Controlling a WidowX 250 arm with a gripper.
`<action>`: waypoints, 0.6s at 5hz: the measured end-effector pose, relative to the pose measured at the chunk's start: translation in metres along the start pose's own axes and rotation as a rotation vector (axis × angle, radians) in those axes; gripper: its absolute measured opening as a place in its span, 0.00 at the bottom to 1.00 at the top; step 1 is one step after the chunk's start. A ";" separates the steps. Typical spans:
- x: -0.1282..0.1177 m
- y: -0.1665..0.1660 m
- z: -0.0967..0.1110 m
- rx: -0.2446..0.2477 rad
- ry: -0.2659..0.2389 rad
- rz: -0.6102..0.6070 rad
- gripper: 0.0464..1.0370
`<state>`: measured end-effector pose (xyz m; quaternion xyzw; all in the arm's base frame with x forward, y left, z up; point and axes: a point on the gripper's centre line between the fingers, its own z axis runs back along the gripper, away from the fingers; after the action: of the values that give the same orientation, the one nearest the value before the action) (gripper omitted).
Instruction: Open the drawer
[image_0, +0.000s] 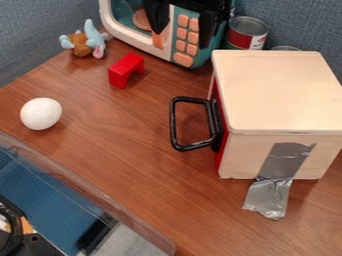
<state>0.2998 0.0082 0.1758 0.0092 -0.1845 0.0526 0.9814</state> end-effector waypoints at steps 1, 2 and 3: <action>-0.004 0.000 -0.007 0.004 0.024 0.006 0.96; -0.016 0.010 -0.028 0.023 0.066 0.127 0.96; -0.036 0.018 -0.046 0.054 0.083 0.247 0.96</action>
<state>0.2814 0.0241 0.1198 0.0107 -0.1421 0.1784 0.9736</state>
